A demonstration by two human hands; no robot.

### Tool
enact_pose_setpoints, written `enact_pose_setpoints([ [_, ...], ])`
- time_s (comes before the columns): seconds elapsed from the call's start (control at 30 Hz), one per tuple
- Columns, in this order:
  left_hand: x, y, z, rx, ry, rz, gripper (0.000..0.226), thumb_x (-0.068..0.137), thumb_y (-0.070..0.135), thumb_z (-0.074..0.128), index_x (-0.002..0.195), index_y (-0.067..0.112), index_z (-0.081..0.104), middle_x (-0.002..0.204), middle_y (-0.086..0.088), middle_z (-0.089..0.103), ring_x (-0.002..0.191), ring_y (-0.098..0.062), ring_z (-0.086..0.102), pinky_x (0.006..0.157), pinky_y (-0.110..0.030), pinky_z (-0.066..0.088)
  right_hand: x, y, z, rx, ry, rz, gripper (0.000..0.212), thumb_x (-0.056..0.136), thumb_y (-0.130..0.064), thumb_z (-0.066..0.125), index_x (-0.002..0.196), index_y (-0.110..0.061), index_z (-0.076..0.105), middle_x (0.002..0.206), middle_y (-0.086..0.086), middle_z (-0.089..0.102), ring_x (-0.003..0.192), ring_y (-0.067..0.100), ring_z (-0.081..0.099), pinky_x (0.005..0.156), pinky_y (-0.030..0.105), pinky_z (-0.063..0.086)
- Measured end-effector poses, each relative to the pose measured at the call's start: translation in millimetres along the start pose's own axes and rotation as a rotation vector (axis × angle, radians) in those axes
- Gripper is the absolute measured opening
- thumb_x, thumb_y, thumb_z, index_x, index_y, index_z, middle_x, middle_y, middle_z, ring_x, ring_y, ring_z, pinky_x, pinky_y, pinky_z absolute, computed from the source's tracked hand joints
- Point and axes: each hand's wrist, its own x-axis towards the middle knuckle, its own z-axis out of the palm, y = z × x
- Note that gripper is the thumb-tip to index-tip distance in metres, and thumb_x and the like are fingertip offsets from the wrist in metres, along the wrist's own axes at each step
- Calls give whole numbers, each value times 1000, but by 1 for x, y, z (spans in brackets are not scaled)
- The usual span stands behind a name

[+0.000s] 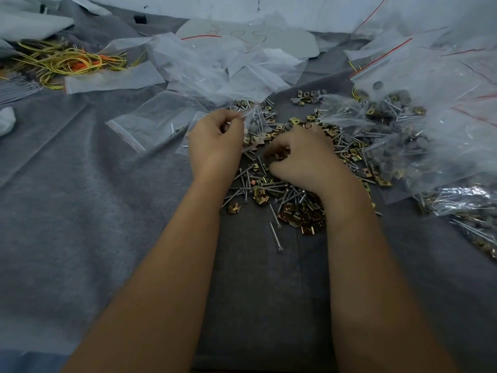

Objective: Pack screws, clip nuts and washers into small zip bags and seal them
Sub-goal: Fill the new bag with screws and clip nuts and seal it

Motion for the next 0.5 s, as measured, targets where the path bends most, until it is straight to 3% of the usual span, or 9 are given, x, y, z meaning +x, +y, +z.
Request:
enact_pose_setpoints([
  [0.17,0,1,0,2,-1,-1,19,83,27,53,80,37,68,54,11,55,50,-9,45,54,-32,42,1,-2,0,-88,47,-3,13,84,-35,71,93,-44,72,110,-3,56,121,31,36,96,40,29],
  [0.37,0,1,0,-21,4,12,20,87,23,54,81,36,69,62,5,59,50,-7,44,52,-28,40,1,-1,2,-24,124,1,10,85,-27,72,84,-36,68,98,-7,60,120,29,41,99,41,32],
  [0.43,-1,1,0,-16,1,23,22,88,22,55,78,37,68,63,4,58,49,-5,43,51,-27,39,3,1,3,48,205,2,14,87,-23,68,83,-35,64,98,-6,66,111,25,52,99,43,40],
  [0.5,-3,2,0,-7,-15,37,23,88,21,55,78,38,67,61,6,56,47,-2,41,50,-24,36,4,2,4,242,328,15,16,86,-19,69,82,-31,60,84,-12,63,91,15,61,87,40,50],
])
